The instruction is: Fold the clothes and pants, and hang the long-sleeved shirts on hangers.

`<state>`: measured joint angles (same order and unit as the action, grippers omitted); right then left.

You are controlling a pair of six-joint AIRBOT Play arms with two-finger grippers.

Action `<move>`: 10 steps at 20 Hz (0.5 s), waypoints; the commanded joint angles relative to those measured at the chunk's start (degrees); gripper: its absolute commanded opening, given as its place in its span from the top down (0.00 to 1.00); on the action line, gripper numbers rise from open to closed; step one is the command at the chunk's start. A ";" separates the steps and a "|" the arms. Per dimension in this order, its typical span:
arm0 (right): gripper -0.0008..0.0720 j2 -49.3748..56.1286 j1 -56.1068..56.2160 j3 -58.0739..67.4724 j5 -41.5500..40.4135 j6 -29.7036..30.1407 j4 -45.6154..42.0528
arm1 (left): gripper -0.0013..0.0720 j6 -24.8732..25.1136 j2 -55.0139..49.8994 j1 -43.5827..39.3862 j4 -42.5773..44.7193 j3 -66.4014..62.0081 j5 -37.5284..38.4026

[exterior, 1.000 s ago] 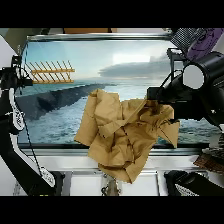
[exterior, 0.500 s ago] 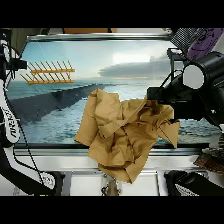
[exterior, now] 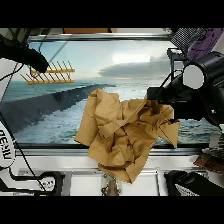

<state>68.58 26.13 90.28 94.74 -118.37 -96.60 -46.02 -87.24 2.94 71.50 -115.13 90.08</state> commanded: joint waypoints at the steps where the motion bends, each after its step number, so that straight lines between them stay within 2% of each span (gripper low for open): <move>1: 0.97 0.02 0.02 -0.02 0.00 0.00 0.00 | 0.96 7.26 1.16 -0.22 -12.59 0.04 13.94; 2: 0.97 0.02 0.02 -0.02 0.00 0.00 0.00 | 0.96 7.58 1.11 -0.22 -12.61 0.17 14.99; 5: 0.97 0.02 0.04 -0.02 0.02 0.00 0.00 | 0.96 19.61 3.85 0.02 -13.25 6.08 14.95; 10: 0.97 0.00 0.02 -0.02 0.00 0.00 0.00 | 0.96 28.02 12.81 1.79 -13.14 24.74 14.93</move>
<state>68.58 26.13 90.28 94.74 -118.37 -96.62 -25.10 -78.94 3.68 59.33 -99.48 103.92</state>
